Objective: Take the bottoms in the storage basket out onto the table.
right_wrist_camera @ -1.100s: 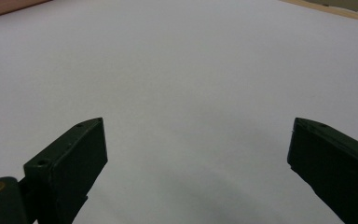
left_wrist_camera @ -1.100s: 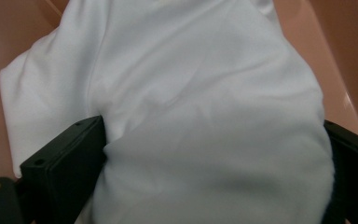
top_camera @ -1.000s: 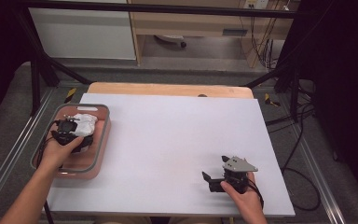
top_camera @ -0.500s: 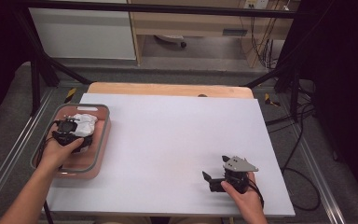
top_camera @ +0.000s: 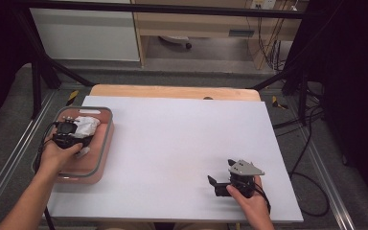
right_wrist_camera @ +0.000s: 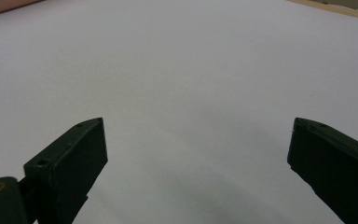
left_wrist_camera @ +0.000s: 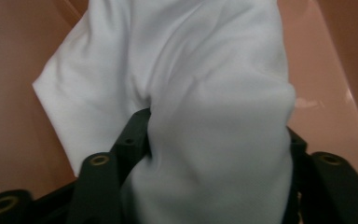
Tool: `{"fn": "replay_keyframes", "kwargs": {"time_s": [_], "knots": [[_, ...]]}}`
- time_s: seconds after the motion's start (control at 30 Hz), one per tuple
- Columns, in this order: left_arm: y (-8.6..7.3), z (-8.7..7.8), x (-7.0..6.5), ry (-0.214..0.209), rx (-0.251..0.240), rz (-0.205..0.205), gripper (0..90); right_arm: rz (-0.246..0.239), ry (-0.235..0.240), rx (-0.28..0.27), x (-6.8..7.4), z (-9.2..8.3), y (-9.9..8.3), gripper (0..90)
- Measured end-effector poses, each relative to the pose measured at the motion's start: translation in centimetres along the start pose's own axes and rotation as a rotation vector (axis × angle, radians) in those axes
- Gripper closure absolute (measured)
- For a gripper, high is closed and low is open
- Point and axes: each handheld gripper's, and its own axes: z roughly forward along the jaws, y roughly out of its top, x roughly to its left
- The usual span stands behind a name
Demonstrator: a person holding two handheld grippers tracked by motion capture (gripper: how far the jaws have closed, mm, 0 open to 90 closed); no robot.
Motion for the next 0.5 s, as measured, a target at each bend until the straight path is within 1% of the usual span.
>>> {"fn": "replay_keyframes", "kwargs": {"time_s": [0.07, 0.1, 0.13, 0.17, 0.2, 0.33, 0.43, 0.5], "knots": [[0.0, -0.3, 0.2, -0.011, -0.006, 0.014, 55.9, 0.001, 0.001, 0.003, 0.0, 0.1, 0.0, 4.9], [0.0, -0.3, 0.2, -0.011, -0.006, 0.014, 57.3, 0.001, 0.001, 0.003, 0.0, 0.1, 0.0, 4.9], [0.0, -0.5, 0.3, -0.018, -0.01, 0.031, 57.3, 0.0, 0.001, 0.005, 0.0, 0.1, 0.0, 5.0], [0.0, -0.9, 0.6, -0.02, -0.027, 0.023, 59.8, 0.004, 0.001, 0.002, 0.0, 0.1, 0.0, 5.0], [0.0, -0.9, 0.6, -0.02, -0.027, 0.023, 60.5, 0.004, 0.001, 0.002, 0.0, 0.1, 0.0, 5.0], [-0.1, -2.1, 0.9, -0.013, -0.094, 0.011, 61.8, 0.003, -0.001, -0.002, 0.0, 0.1, 0.0, 5.0], [0.0, -3.3, 0.9, -0.019, -0.134, 0.025, 62.1, 0.004, -0.001, 0.005, 0.0, 0.1, 0.0, 5.0], [0.1, -4.0, 0.9, -0.027, -0.154, 0.026, 62.1, 0.005, -0.003, 0.002, 0.1, 0.1, 0.0, 5.0]]}}
